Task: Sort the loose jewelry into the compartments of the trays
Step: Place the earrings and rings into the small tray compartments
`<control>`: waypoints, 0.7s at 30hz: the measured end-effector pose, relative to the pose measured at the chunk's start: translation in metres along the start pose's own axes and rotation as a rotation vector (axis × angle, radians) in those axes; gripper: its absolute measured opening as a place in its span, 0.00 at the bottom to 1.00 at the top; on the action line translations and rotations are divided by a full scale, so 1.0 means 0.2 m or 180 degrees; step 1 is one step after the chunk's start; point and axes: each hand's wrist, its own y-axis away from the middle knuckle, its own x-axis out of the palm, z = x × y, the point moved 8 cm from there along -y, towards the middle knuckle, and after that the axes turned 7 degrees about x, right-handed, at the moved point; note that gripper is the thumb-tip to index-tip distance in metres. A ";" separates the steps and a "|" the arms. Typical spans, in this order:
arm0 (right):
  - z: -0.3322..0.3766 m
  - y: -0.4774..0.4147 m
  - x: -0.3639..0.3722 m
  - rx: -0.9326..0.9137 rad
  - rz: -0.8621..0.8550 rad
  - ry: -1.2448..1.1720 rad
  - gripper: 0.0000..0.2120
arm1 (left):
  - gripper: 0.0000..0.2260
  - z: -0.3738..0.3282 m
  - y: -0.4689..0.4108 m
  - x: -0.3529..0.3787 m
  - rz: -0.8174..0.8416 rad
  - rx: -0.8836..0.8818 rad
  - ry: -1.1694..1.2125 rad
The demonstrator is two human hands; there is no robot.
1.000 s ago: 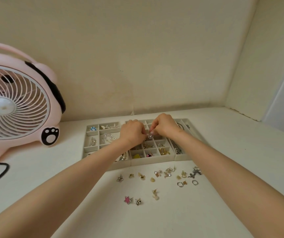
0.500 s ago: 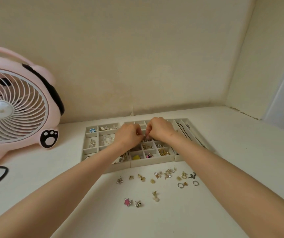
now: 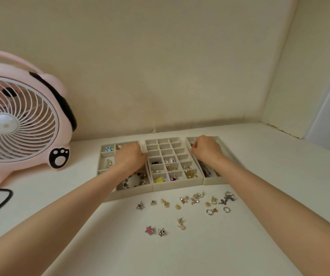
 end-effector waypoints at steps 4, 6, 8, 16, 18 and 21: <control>-0.01 0.01 0.02 -0.0066 0.0127 -0.0329 0.08 | 0.13 -0.03 0.01 0.02 0.0140 0.0000 0.0432; 0.00 0.03 0.01 -0.0111 0.0136 -0.0411 0.08 | 0.10 -0.05 0.01 0.02 0.0148 0.0058 0.0573; 0.01 0.04 0.00 -0.0156 0.0081 -0.0472 0.09 | 0.08 -0.07 0.01 0.02 0.0128 0.0106 0.0584; 0.04 0.09 -0.02 -0.0393 0.0079 -0.0431 0.11 | 0.07 -0.09 0.04 -0.01 0.0177 0.0168 0.0649; 0.03 0.09 -0.02 -0.0432 0.0114 -0.0364 0.10 | 0.07 -0.10 0.05 -0.01 0.0219 0.0187 0.0637; 0.03 0.12 -0.02 -0.0548 0.0169 -0.0275 0.09 | 0.07 -0.10 0.06 0.00 0.0308 0.0200 0.0563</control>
